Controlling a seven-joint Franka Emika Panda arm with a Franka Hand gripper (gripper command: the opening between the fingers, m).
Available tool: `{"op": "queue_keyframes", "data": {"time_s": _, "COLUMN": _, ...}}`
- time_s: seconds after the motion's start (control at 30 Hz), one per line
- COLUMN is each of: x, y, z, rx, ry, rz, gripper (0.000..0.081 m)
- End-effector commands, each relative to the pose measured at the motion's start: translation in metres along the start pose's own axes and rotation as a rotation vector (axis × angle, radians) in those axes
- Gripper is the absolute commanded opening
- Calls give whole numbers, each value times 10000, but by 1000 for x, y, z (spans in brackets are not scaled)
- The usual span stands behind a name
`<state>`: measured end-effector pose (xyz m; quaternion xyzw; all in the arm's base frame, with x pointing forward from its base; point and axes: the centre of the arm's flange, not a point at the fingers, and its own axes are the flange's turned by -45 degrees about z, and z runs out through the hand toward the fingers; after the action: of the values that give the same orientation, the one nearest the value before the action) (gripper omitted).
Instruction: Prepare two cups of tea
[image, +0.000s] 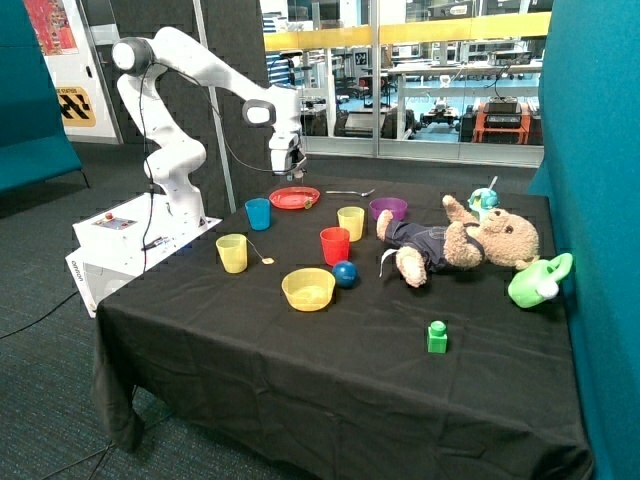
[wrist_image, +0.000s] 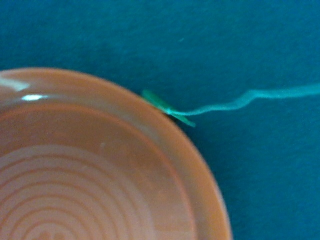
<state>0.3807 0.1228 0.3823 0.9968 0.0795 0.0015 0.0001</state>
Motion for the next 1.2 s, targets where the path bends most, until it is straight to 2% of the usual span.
{"op": "queue_keyframes", "data": {"time_s": 0.0, "x": 14, "y": 24, "z": -11, "rx": 3, "ry": -30, "rz": 69, "gripper": 0}}
{"op": "queue_keyframes", "data": {"time_s": 0.4, "x": 19, "y": 55, "z": -21, "rx": 3, "ry": -30, "rz": 70, "gripper": 0}}
{"op": "queue_keyframes", "data": {"time_s": 1.17, "x": -7, "y": 111, "z": -12, "rx": 4, "ry": -30, "rz": -101, "gripper": 0}}
